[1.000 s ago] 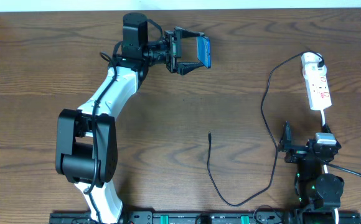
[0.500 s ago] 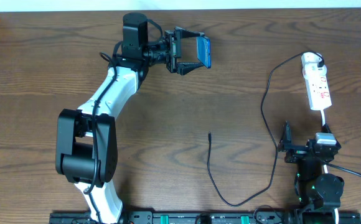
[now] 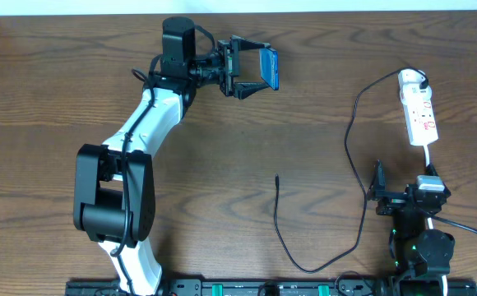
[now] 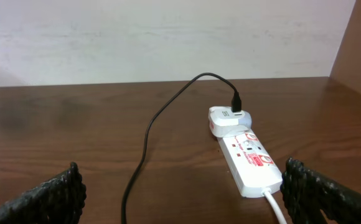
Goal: Plug charger to phone and switch on socket
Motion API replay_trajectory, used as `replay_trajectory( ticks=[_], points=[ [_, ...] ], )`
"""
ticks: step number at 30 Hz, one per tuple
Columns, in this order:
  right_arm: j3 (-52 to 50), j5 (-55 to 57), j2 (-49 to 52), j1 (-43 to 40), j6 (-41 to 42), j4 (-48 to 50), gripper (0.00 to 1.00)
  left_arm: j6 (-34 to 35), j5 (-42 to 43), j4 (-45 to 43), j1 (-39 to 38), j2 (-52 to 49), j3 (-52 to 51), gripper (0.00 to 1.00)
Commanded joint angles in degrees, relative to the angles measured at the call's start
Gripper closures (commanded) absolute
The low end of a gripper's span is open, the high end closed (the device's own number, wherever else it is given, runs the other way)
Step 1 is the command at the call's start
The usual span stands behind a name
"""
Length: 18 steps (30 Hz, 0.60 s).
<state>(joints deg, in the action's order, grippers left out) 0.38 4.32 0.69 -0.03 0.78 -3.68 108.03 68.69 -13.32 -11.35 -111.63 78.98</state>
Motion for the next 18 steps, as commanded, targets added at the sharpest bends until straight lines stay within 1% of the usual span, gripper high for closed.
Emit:
replay_trajectory(
  ticks=[1,18],
  points=[
    [-0.1,0.0,-0.4,0.5,-0.6,-0.2,0.01,0.1,1.2,-0.6,0.2,2.1,0.5,0.93],
    [-0.1,0.0,-0.4,0.5,-0.7,-0.2,0.01,0.1,0.7,-0.5,0.2,2.1,0.5,0.92]
  ],
)
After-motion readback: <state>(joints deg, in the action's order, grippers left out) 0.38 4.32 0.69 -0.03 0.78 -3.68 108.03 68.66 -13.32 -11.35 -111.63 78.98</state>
